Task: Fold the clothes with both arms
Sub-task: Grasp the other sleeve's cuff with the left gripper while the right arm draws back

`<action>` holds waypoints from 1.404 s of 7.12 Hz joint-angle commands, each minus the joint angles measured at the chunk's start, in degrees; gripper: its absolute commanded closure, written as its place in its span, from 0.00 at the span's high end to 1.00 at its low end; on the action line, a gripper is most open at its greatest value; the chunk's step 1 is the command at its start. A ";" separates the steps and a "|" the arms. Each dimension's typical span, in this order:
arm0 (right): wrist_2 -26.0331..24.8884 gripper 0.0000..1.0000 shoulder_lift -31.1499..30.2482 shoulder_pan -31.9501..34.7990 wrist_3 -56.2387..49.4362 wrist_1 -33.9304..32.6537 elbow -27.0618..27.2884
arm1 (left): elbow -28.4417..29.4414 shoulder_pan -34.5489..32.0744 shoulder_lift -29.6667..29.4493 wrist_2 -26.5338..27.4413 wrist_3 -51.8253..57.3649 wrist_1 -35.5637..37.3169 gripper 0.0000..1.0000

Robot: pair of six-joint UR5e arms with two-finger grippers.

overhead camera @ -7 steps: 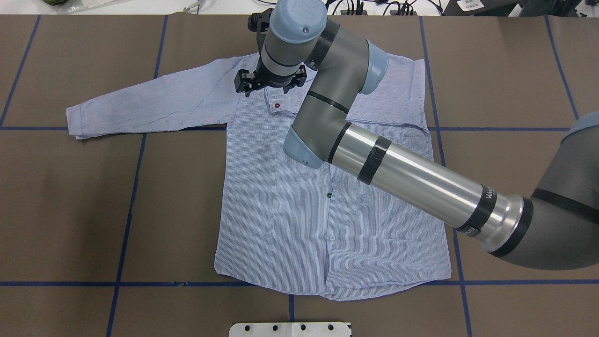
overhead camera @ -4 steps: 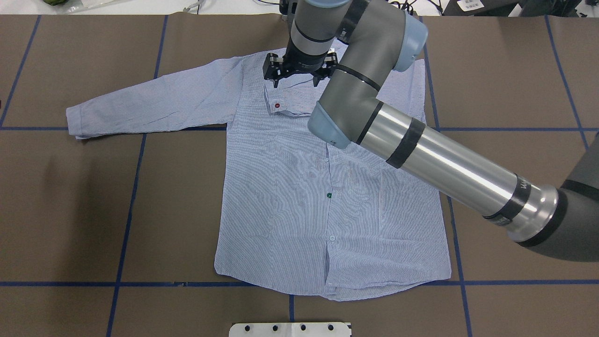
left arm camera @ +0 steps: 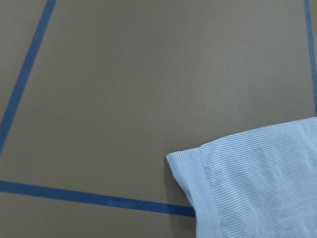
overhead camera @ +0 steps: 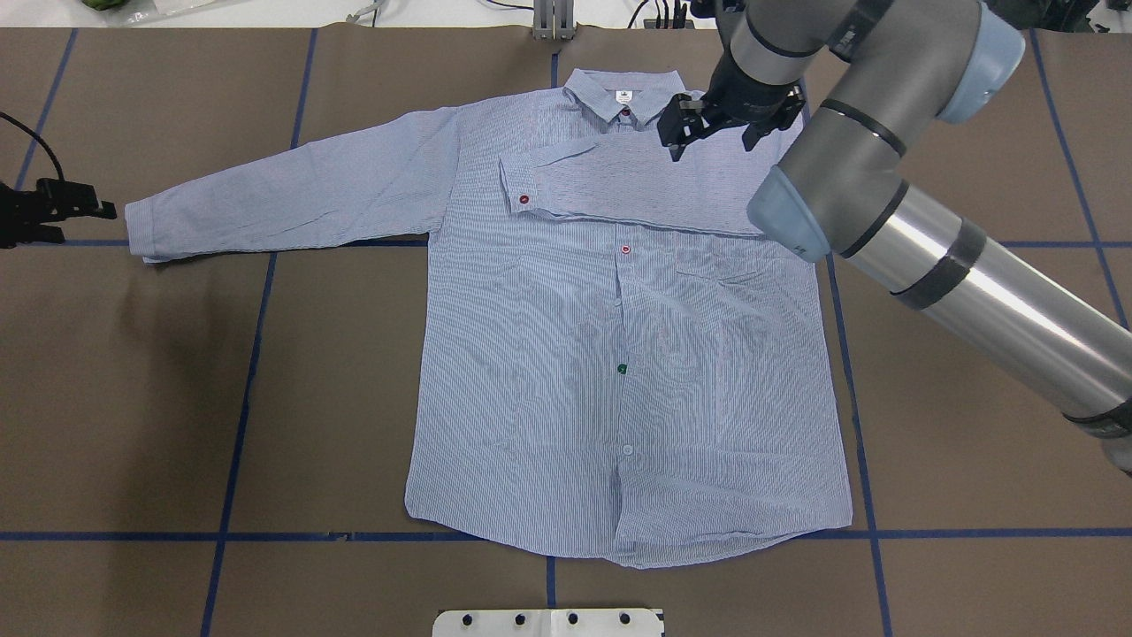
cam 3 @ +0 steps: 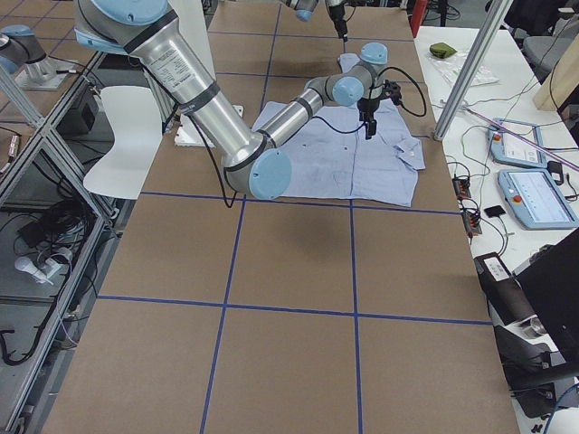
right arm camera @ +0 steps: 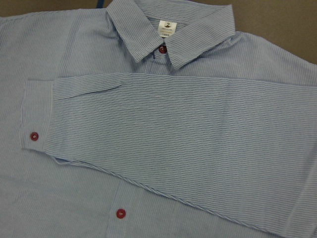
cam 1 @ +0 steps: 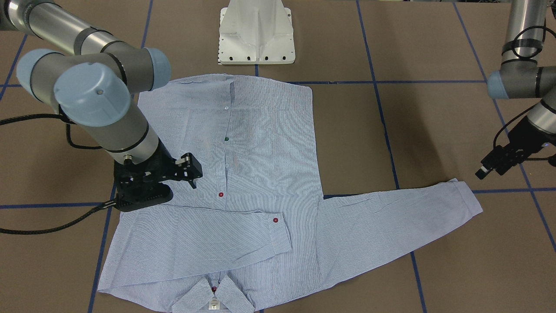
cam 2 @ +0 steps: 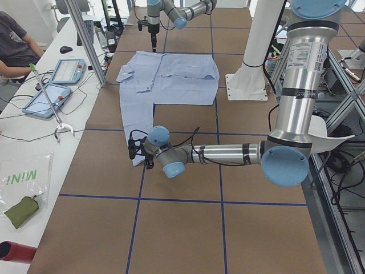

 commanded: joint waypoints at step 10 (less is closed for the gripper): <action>5.66 1.00 -10.63 6.45 -6.12 -2.52 9.69 | 5.28 4.57 -2.56 6.61 -4.45 -0.61 0.13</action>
